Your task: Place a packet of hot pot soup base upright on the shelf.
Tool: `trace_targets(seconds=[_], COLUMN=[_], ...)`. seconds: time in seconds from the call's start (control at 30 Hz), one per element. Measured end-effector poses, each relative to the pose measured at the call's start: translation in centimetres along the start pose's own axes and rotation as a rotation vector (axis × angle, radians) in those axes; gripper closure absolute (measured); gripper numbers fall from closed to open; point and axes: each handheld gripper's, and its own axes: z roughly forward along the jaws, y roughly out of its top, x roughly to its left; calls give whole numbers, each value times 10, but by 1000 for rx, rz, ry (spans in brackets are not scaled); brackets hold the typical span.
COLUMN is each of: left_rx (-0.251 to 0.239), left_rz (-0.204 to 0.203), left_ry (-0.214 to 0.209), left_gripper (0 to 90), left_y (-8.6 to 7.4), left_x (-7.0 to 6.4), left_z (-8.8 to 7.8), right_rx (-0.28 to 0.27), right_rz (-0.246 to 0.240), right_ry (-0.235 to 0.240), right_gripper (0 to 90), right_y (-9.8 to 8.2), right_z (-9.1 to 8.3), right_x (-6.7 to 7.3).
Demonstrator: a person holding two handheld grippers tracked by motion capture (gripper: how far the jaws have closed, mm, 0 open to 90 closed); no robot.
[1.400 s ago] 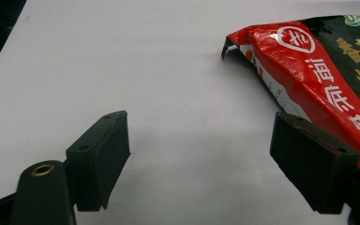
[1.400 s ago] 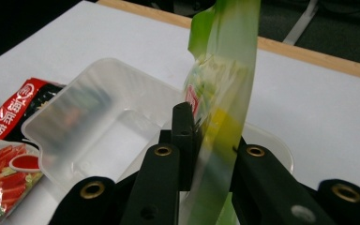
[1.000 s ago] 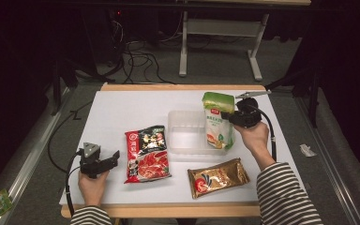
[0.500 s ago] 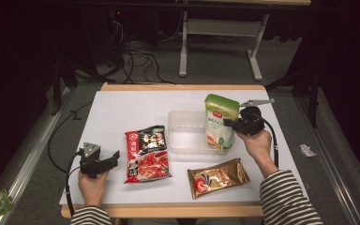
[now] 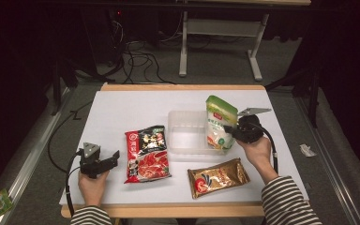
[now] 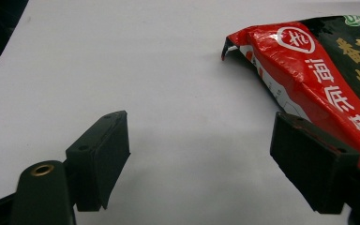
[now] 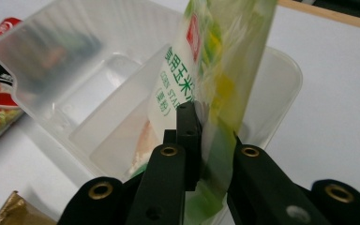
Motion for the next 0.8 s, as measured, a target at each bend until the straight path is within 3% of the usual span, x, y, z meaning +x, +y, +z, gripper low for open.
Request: trace_targets(seconds=[0.23, 0.37, 0.5, 0.8], left_rx=[-2, -1, 5, 10], left_rz=[-3, -5, -9, 0], left_ry=[-2, -1, -2, 0], left_gripper=[206, 205, 205, 205], left_y=[0, 0, 0, 0], left_x=[0, 0, 0, 0], left_z=[0, 0, 0, 1], right_rx=[20, 1, -62, -172], right_rz=[-28, -7, 15, 26], right_ry=[-26, -19, -7, -14], right_gripper=[879, 873, 806, 637], right_y=[-3, -7, -10, -18], right_z=[6, 5, -1, -34], right_x=[2, 0, -1, -5])
